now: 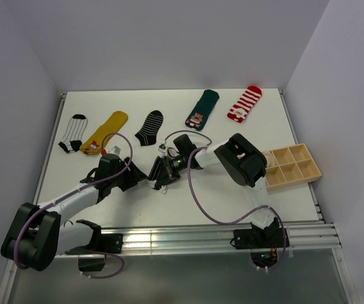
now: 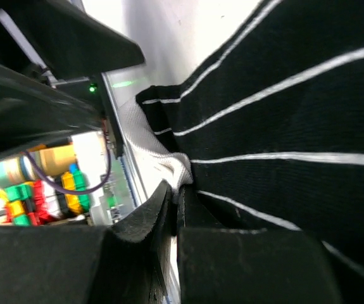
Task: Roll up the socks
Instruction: Roll the sock at the center of the board.
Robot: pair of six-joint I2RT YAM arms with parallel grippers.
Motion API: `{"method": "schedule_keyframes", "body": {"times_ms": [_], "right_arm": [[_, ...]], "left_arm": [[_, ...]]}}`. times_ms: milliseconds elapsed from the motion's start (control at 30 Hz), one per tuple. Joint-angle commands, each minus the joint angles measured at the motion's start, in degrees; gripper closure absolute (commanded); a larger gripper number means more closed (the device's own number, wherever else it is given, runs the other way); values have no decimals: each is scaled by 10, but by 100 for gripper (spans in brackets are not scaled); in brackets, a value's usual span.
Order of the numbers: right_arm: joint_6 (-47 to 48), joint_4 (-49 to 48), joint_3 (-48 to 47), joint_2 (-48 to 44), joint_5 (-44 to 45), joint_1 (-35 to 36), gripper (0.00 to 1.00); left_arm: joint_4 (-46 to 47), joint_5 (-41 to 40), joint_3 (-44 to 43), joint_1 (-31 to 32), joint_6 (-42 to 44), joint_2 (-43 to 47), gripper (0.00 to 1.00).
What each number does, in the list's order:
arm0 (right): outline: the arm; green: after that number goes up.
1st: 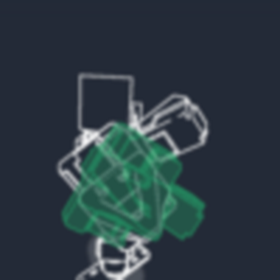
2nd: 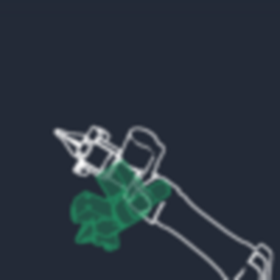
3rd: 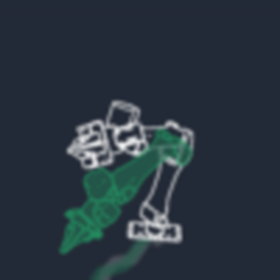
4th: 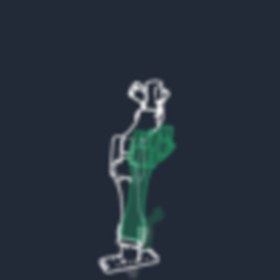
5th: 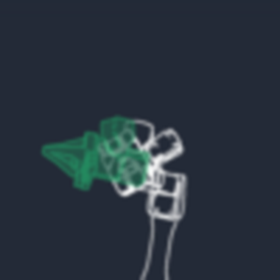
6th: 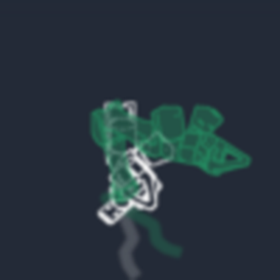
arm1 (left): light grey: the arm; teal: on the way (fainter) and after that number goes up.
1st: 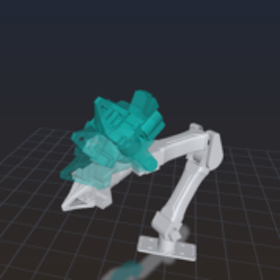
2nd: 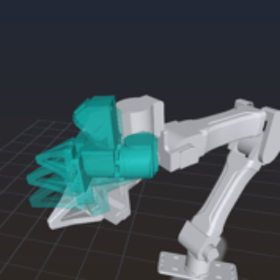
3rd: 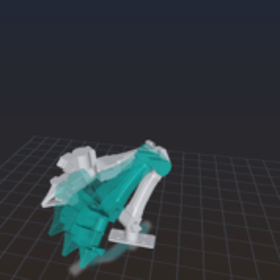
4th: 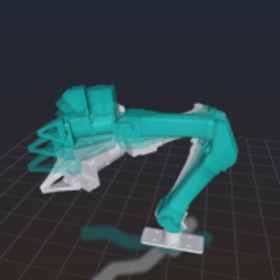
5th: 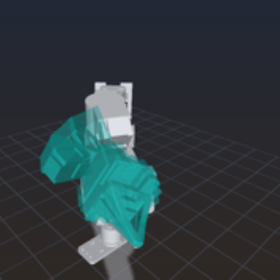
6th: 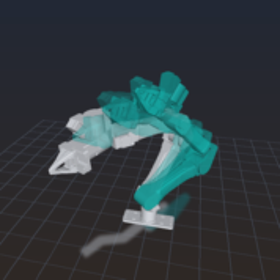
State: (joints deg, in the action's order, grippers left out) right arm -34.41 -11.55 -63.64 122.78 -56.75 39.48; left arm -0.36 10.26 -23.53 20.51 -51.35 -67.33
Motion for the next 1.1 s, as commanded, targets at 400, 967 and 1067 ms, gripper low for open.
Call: {"method": "schedule_keyframes", "body": {"times_ms": [400,967,1067], "right_arm": [[-50,-3,-11,32,-4,-15,100],[-54,12,-20,36,-15,-20,100],[-61,3,-19,35,-19,-20,100]], "left_arm": [[209,-47,117,67,-2,46,41],[223,-57,98,75,34,-46,57],[222,-61,90,78,35,-68,66]]}}
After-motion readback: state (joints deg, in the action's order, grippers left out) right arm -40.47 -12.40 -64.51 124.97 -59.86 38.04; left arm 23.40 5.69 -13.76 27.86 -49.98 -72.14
